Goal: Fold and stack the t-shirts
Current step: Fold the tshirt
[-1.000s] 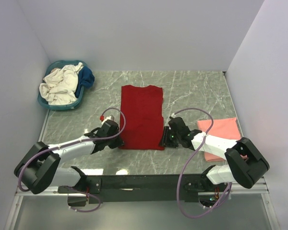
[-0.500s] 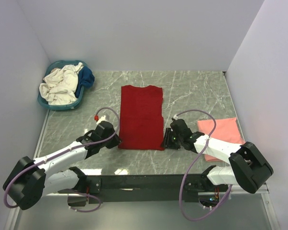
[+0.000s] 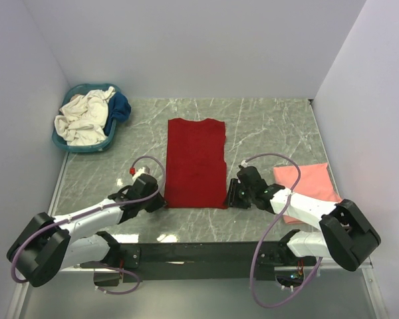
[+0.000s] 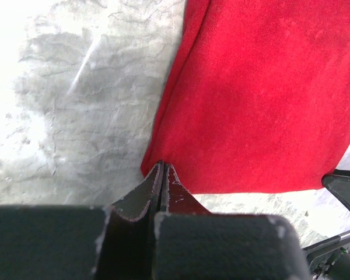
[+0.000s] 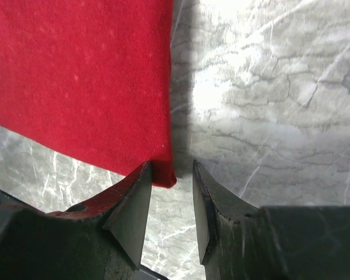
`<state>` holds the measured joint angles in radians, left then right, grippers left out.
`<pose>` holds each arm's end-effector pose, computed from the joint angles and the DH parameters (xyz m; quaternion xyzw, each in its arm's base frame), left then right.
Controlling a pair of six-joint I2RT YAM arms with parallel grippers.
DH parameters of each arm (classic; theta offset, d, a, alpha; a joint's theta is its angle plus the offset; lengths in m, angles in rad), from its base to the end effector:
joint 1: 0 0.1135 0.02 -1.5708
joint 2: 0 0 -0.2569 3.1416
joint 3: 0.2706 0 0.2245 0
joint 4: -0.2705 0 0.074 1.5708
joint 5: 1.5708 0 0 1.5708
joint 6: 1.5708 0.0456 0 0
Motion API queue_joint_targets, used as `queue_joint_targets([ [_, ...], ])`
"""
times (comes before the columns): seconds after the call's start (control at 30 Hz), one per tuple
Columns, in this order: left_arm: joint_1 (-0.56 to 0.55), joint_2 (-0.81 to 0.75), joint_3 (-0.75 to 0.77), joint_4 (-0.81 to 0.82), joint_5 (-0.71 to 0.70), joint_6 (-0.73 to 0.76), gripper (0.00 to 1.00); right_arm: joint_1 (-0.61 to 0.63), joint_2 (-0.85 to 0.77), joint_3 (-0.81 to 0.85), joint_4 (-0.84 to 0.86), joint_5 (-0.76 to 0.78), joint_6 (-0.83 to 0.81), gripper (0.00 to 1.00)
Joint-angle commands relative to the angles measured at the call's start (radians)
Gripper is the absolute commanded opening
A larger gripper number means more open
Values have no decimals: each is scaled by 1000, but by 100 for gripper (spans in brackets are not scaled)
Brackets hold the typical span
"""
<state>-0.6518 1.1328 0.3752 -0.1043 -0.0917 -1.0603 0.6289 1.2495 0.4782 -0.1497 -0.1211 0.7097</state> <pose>0.1513 -0.1102 0.1505 -0.2056 0.9141 -0.2337 0.2597 0.1650 0.1268 0.1545 0.0189 0.9459 0.2427 0.2143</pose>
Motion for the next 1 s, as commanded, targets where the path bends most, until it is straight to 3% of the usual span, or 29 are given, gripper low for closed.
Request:
queue_joint_targets([
  [0.0, -5, -44, 5, -63, -20, 3, 1, 3, -38, -19, -2, -14, 13, 42],
  [0.1, -5, -94, 28, -127, -40, 5, 10, 5, -48, -38, 25, -51, 36, 42],
  [0.13, -5, -117, 34, -156, -49, -3, 21, 3, -50, -50, 48, -70, 43, 42],
  [0.17, -5, -126, 37, -169, -58, -6, 25, 5, -48, -58, 59, -77, 59, 42],
  [0.33, -5, -142, 28, -187, -74, -15, 38, 5, -38, -93, 127, -94, 92, 42],
  [0.57, -5, -114, -39, -52, -22, -18, 42, 5, -38, -128, 190, -83, 135, 41],
  [0.97, -5, -27, -76, 61, 6, -37, 37, 2, -36, -150, 208, -65, 139, 40],
])
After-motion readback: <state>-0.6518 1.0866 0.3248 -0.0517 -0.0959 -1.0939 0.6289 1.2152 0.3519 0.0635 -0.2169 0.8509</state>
